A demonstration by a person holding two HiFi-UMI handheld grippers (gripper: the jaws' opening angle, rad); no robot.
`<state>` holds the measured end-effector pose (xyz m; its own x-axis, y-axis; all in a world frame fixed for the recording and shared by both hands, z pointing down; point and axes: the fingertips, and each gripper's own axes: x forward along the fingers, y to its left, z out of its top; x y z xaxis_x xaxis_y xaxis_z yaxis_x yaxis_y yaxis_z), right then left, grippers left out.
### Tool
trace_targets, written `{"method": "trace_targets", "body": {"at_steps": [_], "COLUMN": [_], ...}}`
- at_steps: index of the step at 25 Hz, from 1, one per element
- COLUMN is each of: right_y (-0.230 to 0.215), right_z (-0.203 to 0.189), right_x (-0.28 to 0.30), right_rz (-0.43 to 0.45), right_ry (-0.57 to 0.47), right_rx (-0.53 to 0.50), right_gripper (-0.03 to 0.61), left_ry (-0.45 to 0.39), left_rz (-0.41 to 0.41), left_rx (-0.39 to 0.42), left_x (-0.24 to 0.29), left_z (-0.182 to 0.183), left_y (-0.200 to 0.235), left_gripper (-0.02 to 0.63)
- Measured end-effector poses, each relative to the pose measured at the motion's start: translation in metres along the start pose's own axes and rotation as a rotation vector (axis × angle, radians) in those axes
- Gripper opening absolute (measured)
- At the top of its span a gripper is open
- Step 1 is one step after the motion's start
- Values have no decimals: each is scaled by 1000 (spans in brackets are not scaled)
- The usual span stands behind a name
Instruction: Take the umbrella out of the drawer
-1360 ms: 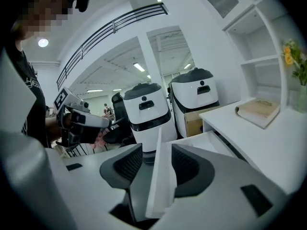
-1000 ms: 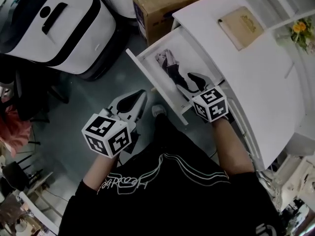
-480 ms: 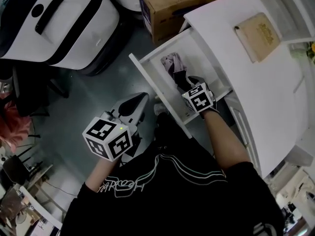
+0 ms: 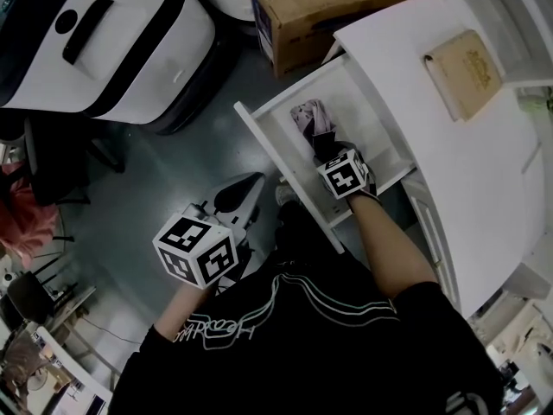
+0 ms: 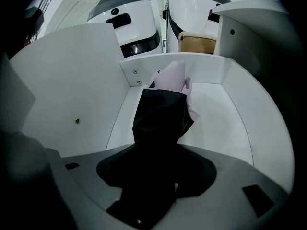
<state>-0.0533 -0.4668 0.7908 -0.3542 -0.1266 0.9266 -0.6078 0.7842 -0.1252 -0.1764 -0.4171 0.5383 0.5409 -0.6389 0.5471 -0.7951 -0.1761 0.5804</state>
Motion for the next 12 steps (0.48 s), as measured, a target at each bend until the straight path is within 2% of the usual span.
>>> {"method": "trace_targets", "body": {"at_steps": [12], "right_y": [-4], "right_z": [-1], "right_x": [0], "right_rz": [-14], "right_ry": [19], "right_rx": [26], "right_gripper": [216], "left_ry": [16], "left_rz": [-12], "left_rx": [-18], "left_x": [-12], "left_z": [-13], "left_y": [4], "left_gripper": [17]}}
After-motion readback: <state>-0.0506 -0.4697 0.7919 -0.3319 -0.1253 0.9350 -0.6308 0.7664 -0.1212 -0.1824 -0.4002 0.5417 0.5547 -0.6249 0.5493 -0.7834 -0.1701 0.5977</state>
